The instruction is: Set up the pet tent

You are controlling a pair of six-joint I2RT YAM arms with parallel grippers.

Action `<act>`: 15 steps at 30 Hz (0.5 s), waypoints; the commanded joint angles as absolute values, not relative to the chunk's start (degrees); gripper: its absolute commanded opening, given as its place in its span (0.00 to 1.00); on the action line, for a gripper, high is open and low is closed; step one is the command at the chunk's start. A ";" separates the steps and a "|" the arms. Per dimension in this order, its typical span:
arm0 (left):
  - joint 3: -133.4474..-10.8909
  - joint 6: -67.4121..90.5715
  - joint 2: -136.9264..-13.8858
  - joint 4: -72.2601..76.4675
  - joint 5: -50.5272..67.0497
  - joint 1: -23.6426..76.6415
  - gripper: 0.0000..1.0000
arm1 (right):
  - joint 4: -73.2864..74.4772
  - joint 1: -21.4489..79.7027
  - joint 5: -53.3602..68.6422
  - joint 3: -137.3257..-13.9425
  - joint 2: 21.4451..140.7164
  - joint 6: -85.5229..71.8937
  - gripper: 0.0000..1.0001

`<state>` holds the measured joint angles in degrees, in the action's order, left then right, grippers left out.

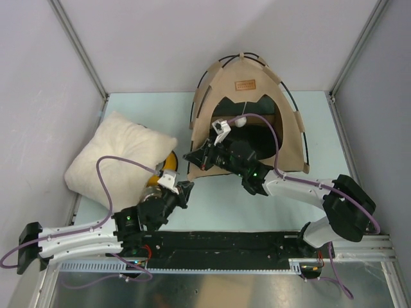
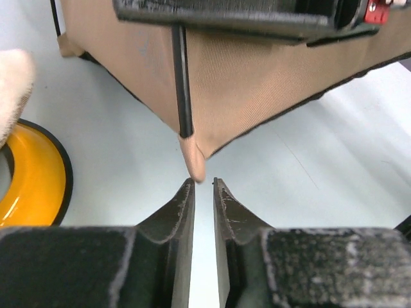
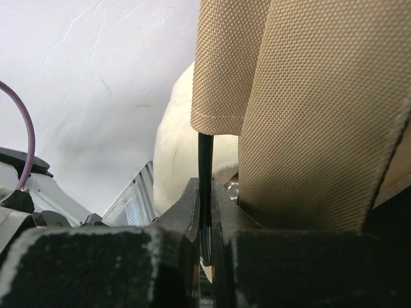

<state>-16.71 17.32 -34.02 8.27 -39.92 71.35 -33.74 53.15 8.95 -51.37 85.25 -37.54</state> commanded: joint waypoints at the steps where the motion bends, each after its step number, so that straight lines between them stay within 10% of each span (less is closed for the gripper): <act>1: -18.65 20.72 -33.10 7.09 -39.30 71.54 0.23 | -32.80 51.99 6.09 -53.25 81.92 -38.50 0.00; 15: -20.33 20.23 -31.49 5.21 -39.67 71.54 0.48 | -25.66 52.44 5.42 -53.82 80.12 -35.08 0.00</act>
